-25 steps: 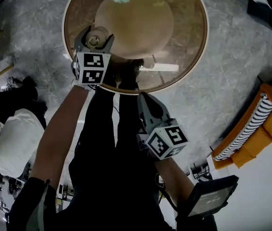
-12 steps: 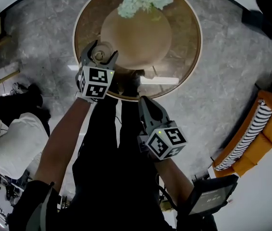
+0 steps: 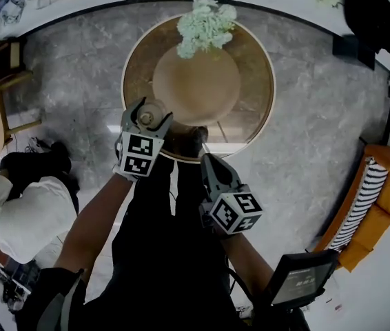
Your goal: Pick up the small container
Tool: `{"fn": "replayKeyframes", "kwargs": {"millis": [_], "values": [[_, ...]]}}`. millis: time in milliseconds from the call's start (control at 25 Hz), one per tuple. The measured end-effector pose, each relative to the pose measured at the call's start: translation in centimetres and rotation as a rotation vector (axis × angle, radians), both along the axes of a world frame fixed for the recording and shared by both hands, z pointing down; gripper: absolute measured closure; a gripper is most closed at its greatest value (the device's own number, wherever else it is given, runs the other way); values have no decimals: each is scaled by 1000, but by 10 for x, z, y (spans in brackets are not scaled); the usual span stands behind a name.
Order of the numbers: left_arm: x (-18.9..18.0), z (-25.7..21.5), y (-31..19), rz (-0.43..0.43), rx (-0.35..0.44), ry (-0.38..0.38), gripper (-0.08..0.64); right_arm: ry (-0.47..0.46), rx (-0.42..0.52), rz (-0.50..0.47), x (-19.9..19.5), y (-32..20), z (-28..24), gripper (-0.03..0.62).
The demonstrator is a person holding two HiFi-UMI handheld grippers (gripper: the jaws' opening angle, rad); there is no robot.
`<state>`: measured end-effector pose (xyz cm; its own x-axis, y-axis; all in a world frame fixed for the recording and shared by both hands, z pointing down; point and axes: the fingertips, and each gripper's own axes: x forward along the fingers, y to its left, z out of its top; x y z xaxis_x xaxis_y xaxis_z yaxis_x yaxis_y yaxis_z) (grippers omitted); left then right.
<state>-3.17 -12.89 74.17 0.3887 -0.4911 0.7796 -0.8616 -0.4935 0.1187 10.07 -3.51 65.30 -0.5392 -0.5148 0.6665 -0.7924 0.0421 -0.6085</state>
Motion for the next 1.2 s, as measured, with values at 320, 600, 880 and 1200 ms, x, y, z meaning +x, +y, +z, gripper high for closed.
{"fn": "replayKeyframes", "kwargs": {"millis": [320,600,880,1200], "values": [[-1,-72,36,-2,2,39,224,-13,65,-11,-8,-3,-58,586],[-8,-125,49,-39,-4,99,224,-15,128,-40,-10,-5,-98,586],[-15,-179,73,-24,9,128,224,-12,196,-29,-4,-11,-139,586],[-17,-222,89,-54,26,193,224,-26,203,-59,-15,3,-162,586]]}}
